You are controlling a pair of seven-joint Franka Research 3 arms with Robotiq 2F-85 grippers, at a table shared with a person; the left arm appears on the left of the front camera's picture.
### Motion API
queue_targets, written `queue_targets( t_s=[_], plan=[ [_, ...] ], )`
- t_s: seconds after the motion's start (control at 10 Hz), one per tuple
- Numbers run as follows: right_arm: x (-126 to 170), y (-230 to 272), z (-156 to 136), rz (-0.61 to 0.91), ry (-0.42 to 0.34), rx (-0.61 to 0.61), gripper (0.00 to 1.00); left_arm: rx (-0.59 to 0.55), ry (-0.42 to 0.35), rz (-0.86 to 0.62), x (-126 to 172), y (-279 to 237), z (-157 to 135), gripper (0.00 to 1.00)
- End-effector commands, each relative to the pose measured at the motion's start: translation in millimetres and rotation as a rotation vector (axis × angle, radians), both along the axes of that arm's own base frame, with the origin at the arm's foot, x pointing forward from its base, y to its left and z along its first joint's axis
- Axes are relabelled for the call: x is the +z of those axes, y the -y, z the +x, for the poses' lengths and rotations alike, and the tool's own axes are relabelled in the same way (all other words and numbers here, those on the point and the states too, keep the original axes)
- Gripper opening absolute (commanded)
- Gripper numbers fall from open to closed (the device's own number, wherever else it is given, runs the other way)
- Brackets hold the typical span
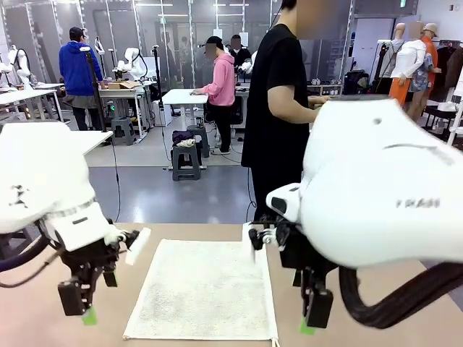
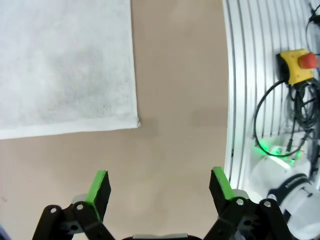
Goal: Fold the towels and place them in the basket.
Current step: When a person lays out a Towel with hook on the table, fold it in half twice.
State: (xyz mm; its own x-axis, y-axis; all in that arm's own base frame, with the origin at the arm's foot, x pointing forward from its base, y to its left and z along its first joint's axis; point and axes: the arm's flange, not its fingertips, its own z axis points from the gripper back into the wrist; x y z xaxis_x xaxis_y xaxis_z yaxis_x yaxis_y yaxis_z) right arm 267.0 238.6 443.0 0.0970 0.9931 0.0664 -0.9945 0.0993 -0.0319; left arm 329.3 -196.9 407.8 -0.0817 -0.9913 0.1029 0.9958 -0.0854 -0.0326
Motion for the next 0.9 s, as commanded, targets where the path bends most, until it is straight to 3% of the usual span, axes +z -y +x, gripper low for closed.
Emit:
queue_targets(
  t_s=[0.0, 0.5, 0.7, 0.8],
  plan=[
    [-20.8, -12.5, -2.7, -0.037, 0.029, -0.062, 1.0, 0.006, 0.055, 0.044, -15.7, 8.4, -7.2, 1.0],
    [-43.4, -17.8, -5.0, -0.032, 0.044, -0.079, 1.0, 0.002, 0.19, 0.084, -28.2, 25.4, -34.6, 1.0],
    [-43.2, -17.2, 0.6, -0.031, 0.04, -0.091, 1.0, 0.032, 0.198, 0.105, -28.8, 26.0, -35.9, 1.0],
    [-30.0, -25.1, 6.0, -0.034, 0.022, -0.064, 1.0, -0.016, 0.153, 0.069, -9.6, 37.2, -13.7, 1.0]
  ],
)
